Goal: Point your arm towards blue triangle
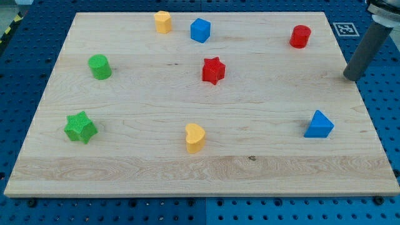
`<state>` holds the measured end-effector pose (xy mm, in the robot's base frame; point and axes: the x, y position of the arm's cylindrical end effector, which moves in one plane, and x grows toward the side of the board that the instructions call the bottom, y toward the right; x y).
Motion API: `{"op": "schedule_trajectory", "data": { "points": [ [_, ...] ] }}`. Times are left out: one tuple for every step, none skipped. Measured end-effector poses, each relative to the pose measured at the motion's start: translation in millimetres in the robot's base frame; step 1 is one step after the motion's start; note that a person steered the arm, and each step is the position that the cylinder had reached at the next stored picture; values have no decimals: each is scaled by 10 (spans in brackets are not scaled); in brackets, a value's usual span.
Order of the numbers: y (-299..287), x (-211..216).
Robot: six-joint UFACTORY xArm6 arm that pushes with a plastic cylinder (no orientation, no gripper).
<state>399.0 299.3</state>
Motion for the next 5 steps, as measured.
{"op": "schedule_trajectory", "data": {
  "points": [
    [134,156],
    [156,238],
    [226,499],
    [77,811],
    [-121,1003]
  ]
}}
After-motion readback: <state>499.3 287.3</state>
